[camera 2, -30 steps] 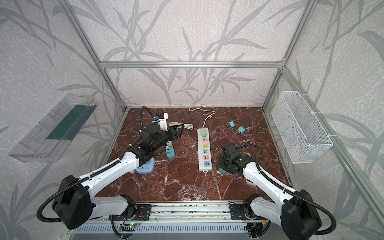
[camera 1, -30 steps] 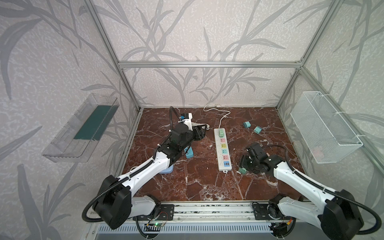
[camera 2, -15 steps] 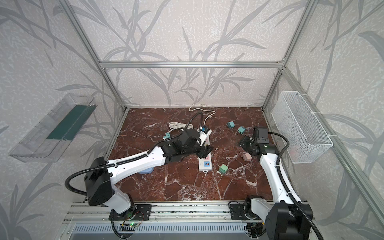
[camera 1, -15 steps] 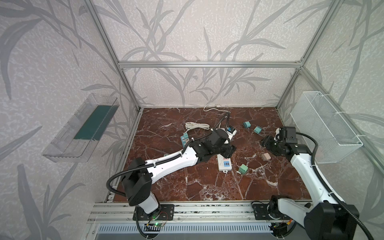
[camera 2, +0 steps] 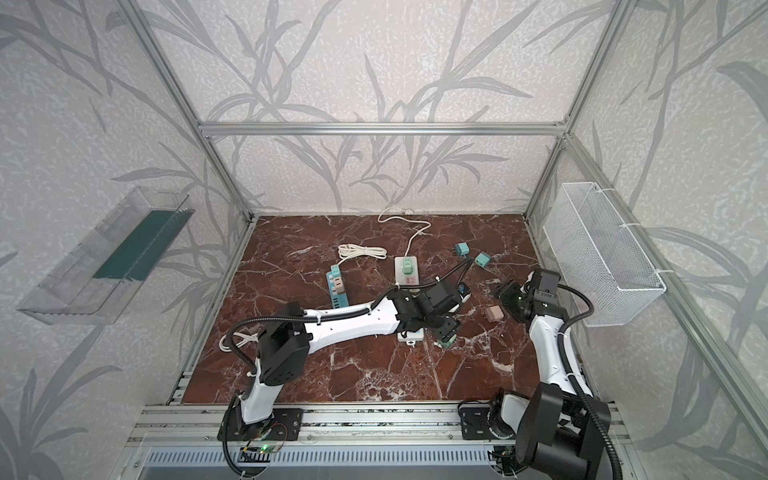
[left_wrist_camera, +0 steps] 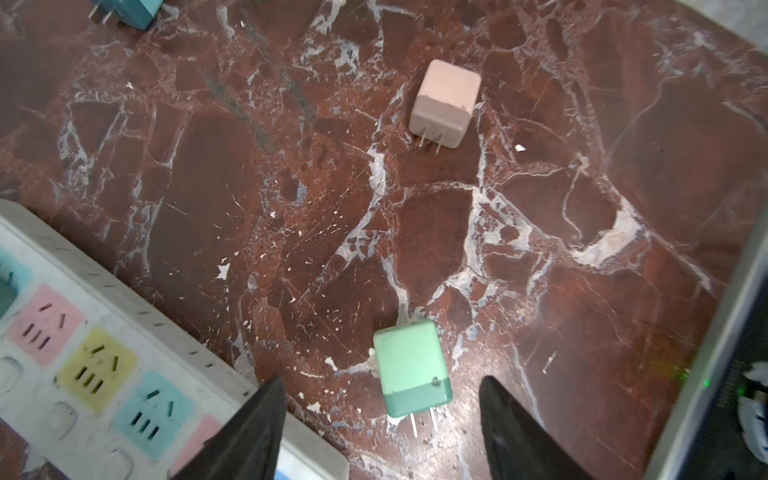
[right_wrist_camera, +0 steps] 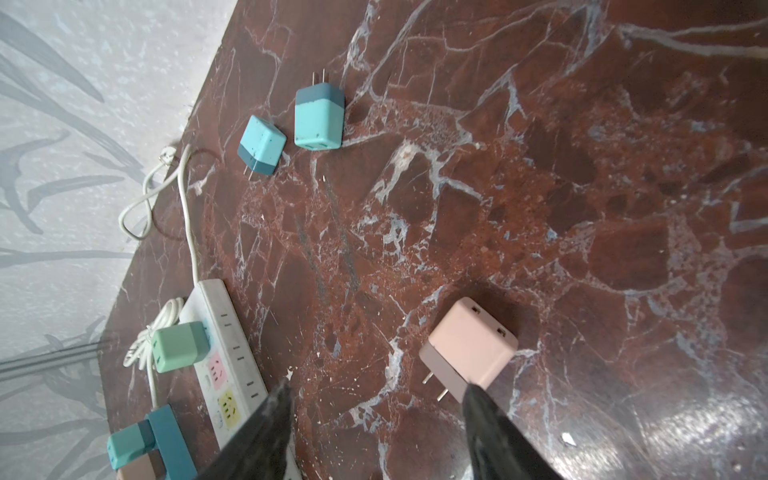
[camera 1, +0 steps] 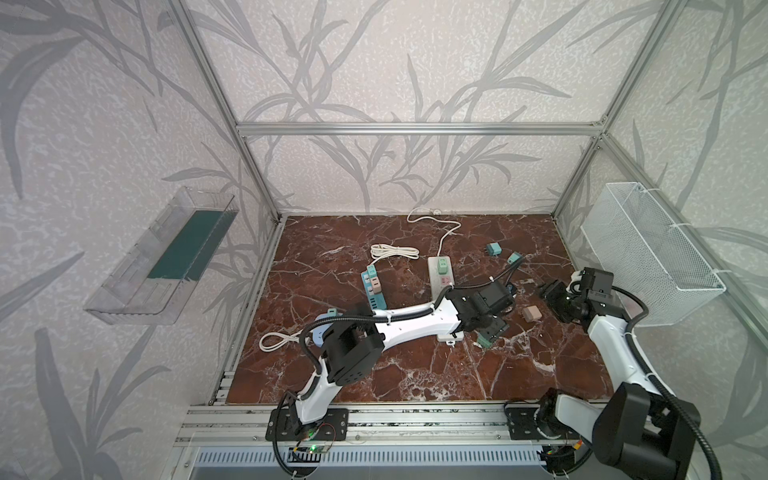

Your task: Insert the plug

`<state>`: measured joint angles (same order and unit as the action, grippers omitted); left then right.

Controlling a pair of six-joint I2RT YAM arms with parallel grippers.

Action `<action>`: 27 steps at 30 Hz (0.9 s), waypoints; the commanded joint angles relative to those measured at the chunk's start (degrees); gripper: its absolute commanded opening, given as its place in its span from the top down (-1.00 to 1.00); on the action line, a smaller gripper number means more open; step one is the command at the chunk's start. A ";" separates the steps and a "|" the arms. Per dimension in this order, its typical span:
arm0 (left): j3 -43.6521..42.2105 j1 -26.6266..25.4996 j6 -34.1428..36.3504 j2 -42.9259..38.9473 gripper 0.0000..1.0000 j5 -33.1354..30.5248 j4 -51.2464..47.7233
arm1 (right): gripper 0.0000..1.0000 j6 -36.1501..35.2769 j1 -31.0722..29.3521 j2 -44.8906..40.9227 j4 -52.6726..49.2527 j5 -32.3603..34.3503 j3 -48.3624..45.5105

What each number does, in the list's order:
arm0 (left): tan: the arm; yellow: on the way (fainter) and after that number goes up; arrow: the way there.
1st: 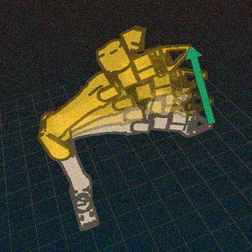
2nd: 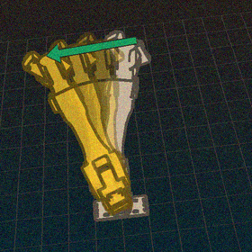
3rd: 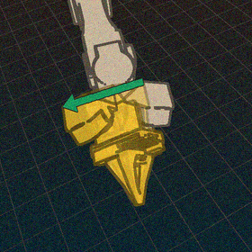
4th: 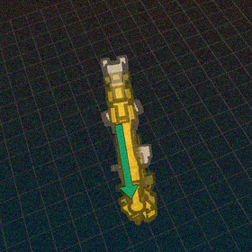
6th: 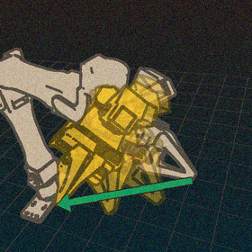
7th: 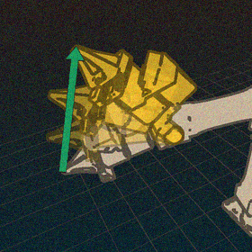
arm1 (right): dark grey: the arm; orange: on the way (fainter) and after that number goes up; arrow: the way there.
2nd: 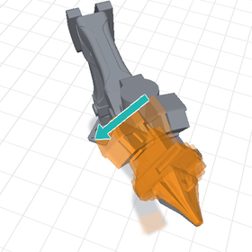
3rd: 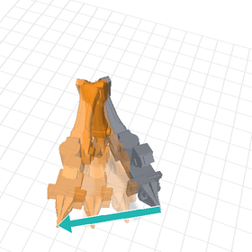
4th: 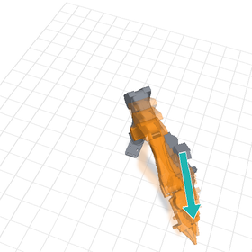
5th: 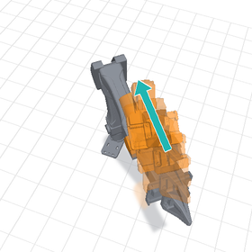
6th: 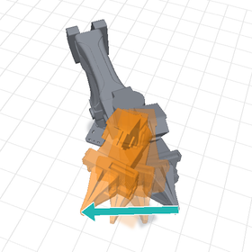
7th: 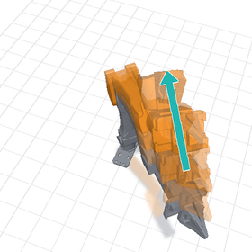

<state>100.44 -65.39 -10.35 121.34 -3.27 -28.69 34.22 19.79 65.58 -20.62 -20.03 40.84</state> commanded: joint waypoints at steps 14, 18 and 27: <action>14.66 -2.95 -10.65 13.49 -0.38 -5.63 -17.33 | -0.45 0.54 2.30 -2.52 4.85 -3.60 -2.12; 12.86 -3.26 -10.61 13.58 -0.34 -4.34 -16.18 | -0.45 0.46 2.34 -2.45 5.09 -4.17 -2.32; 11.44 -3.35 -9.92 14.41 0.02 -2.30 -14.49 | -0.45 0.17 2.35 -3.27 4.87 -4.03 -2.61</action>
<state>112.77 -68.53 -20.34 134.91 -5.89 -43.09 34.50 21.82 63.44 -16.58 -23.27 38.81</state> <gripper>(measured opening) 0.501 0.724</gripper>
